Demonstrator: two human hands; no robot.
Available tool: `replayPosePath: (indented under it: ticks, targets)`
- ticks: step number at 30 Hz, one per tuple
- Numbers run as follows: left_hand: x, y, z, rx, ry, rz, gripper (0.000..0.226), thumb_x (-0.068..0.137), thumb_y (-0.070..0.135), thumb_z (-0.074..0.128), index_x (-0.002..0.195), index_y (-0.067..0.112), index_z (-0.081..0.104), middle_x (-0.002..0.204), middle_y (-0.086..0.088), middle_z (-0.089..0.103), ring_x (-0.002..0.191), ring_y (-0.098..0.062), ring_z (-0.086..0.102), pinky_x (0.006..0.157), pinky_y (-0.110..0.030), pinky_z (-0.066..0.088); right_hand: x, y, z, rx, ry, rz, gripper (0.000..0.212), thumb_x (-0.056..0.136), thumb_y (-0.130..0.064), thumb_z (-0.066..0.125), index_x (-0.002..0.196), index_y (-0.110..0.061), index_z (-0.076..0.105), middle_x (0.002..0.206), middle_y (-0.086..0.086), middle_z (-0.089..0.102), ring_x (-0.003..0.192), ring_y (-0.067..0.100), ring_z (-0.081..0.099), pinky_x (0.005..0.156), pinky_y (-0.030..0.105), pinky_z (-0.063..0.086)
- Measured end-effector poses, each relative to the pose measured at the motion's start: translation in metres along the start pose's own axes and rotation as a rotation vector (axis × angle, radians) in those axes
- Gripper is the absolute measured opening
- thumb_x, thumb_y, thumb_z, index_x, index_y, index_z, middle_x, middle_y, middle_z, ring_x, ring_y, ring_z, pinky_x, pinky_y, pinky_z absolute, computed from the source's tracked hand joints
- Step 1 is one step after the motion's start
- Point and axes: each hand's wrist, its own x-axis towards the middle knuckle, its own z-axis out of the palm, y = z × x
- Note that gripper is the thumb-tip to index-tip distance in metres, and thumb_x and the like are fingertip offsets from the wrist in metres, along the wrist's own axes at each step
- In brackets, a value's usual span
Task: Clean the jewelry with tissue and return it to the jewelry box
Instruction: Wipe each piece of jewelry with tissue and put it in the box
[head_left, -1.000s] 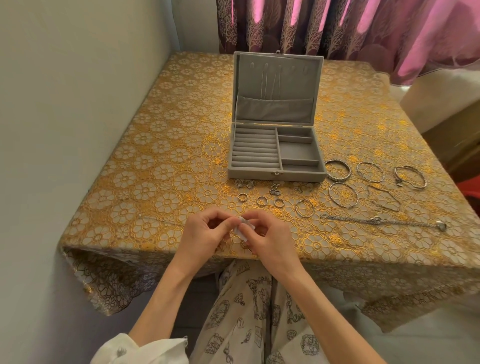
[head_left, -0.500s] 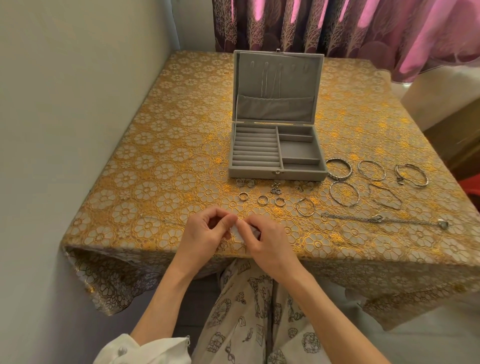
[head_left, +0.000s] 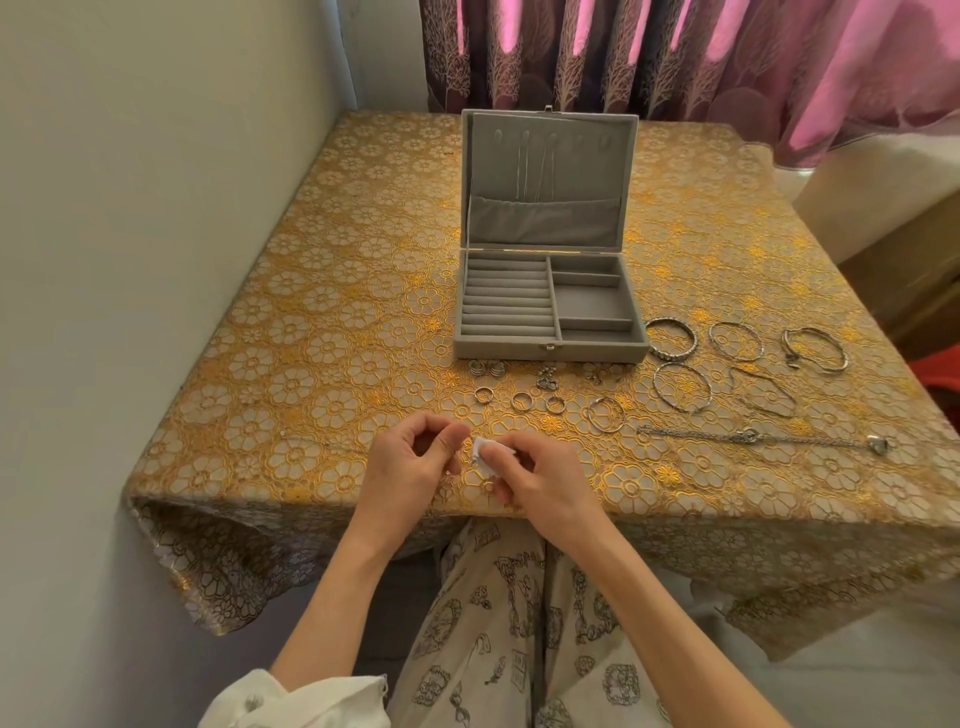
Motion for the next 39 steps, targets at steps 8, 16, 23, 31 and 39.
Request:
replayPosePath:
  ticks: [8, 16, 23, 31, 39]
  targets:
    - [-0.003, 0.003, 0.010, 0.000, 0.077, 0.026, 0.013, 0.084, 0.025, 0.062, 0.084, 0.012, 0.065, 0.067, 0.001, 0.064, 0.054, -0.002, 0.055, 0.053, -0.015, 0.045, 0.000, -0.001, 0.013, 0.014, 0.086, 0.002, 0.018, 0.085, -0.031, 0.063, 0.079, -0.014, 0.067, 0.063, -0.008, 0.057, 0.055, 0.002, 0.049, 0.052, 0.021, 0.041]
    - [0.000, 0.012, 0.005, 0.112, -0.035, 0.031, 0.006, 0.086, 0.026, 0.060, 0.082, 0.022, 0.063, 0.076, 0.001, 0.065, 0.066, -0.011, 0.057, 0.063, -0.023, 0.047, 0.001, -0.002, 0.003, 0.034, 0.086, -0.017, 0.020, 0.092, -0.024, 0.054, 0.077, -0.011, 0.057, 0.063, -0.004, 0.046, 0.052, 0.003, 0.039, 0.048, 0.016, 0.031]
    - [0.006, 0.033, -0.013, 0.272, -0.248, 0.092, 0.008, 0.083, 0.025, 0.064, 0.085, 0.020, 0.069, 0.072, 0.006, 0.065, 0.062, 0.000, 0.055, 0.060, -0.015, 0.045, 0.003, -0.009, -0.017, -0.191, 0.030, -0.199, 0.024, 0.090, -0.025, 0.057, 0.070, -0.012, 0.055, 0.062, -0.010, 0.044, 0.055, 0.005, 0.036, 0.052, 0.018, 0.029]
    - [-0.009, 0.042, 0.008, 0.080, -0.012, 0.085, 0.011, 0.084, 0.019, 0.064, 0.074, 0.018, 0.069, 0.057, 0.013, 0.061, 0.056, 0.001, 0.054, 0.055, -0.012, 0.042, -0.009, -0.015, -0.009, 0.341, 0.052, -0.040, 0.019, 0.091, -0.017, 0.054, 0.083, -0.001, 0.060, 0.056, -0.006, 0.045, 0.050, 0.009, 0.038, 0.045, 0.020, 0.032]
    - [-0.014, 0.045, 0.013, 0.091, 0.062, 0.096, 0.014, 0.086, 0.024, 0.061, 0.077, 0.017, 0.069, 0.066, 0.005, 0.065, 0.060, -0.009, 0.056, 0.059, -0.024, 0.046, -0.013, -0.013, -0.009, 0.565, 0.027, 0.029, 0.024, 0.083, -0.028, 0.058, 0.090, -0.009, 0.069, 0.064, 0.000, 0.055, 0.054, 0.008, 0.042, 0.047, 0.016, 0.032]
